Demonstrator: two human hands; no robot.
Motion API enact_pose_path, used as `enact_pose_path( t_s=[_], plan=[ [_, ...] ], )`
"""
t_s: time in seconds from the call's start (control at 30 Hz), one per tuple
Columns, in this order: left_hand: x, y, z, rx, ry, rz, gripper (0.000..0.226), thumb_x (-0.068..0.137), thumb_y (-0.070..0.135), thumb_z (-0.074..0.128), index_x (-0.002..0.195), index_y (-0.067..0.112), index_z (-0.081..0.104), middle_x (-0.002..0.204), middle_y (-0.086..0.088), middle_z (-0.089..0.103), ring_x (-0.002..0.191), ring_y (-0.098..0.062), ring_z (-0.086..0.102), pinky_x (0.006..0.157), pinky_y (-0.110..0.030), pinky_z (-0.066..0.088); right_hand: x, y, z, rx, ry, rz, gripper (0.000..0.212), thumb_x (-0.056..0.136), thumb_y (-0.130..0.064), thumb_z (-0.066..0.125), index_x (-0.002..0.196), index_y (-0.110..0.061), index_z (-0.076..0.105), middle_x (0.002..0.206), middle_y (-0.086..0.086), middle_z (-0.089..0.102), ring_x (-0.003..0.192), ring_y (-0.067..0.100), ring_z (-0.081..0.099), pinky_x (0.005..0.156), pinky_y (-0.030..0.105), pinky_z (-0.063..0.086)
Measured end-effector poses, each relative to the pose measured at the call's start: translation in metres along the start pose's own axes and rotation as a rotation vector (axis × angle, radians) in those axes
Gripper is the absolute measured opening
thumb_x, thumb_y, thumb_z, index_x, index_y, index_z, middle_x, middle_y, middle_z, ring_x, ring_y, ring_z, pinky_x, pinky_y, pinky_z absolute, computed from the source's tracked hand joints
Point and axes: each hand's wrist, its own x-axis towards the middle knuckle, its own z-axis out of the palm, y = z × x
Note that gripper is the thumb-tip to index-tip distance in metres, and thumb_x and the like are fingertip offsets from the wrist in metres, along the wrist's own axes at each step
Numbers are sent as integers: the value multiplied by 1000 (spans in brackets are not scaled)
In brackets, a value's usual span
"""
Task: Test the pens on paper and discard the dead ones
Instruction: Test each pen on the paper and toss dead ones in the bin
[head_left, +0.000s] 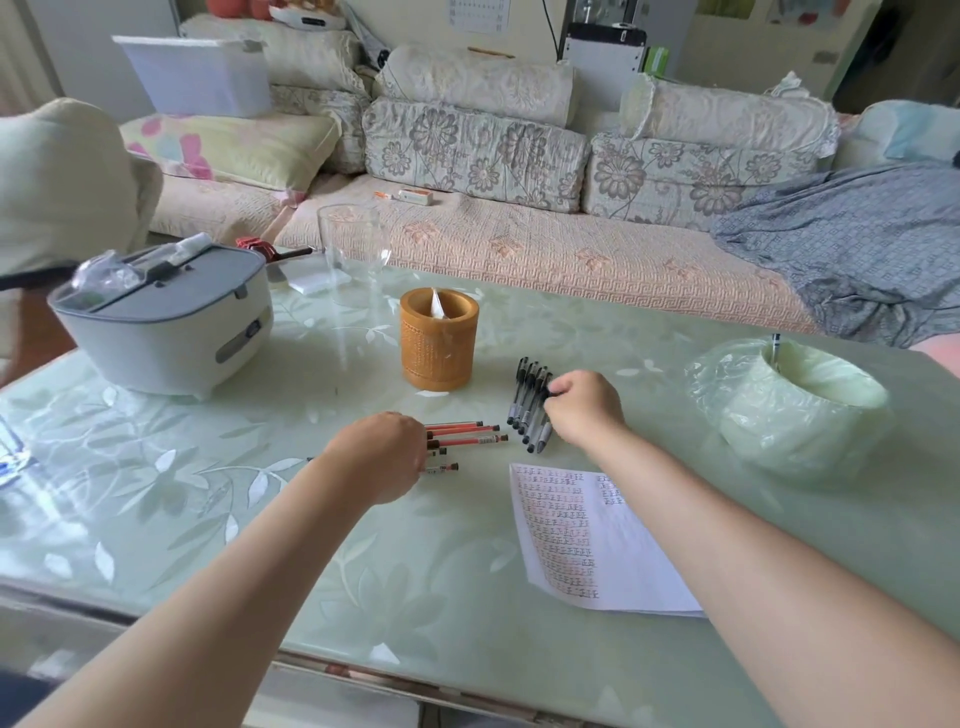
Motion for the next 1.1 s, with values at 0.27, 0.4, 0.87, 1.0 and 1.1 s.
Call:
enact_pose_path(
  t_s=[0.27, 0.4, 0.87, 1.0, 1.1],
  plan=[
    [-11, -4, -5, -96, 59, 63, 13, 90, 26, 61, 100, 29, 68, 102, 2, 63, 97, -21, 60, 78, -31, 49, -61, -35, 23, -274, -425, -501, 15, 81, -34, 69, 95, -36, 74, 97, -14, 72, 90, 9, 65, 82, 26, 52],
    [-14, -3, -13, -215, 90, 140, 11, 88, 24, 65, 97, 27, 70, 98, 3, 65, 93, -18, 59, 80, -30, 48, -66, -33, 21, -262, -455, -548, 12, 83, -37, 71, 95, -35, 73, 94, -12, 71, 88, 11, 64, 81, 30, 53],
    [-25, 33, -37, -273, 135, 150, 15, 90, 30, 63, 104, 25, 69, 89, 1, 65, 78, -18, 56, 68, -30, 47, -74, 9, -56, -294, -242, -464, 7, 88, -29, 62, 92, -31, 67, 84, -16, 62, 87, 12, 58, 79, 29, 47],
    [-27, 63, -39, -365, 172, 223, 14, 88, 31, 67, 101, 25, 69, 92, 5, 69, 81, -17, 61, 73, -33, 53, -90, 13, -69, -355, -200, -585, 18, 92, -30, 57, 108, -30, 66, 103, -11, 66, 101, 17, 58, 90, 33, 46],
    [-26, 84, -39, -441, 195, 272, 11, 86, 31, 69, 97, 28, 68, 86, 10, 68, 77, -13, 62, 70, -31, 52, -98, 18, -75, -336, -237, -562, 25, 96, -27, 50, 118, -28, 62, 111, -8, 64, 101, 17, 58, 84, 31, 44]
  ],
)
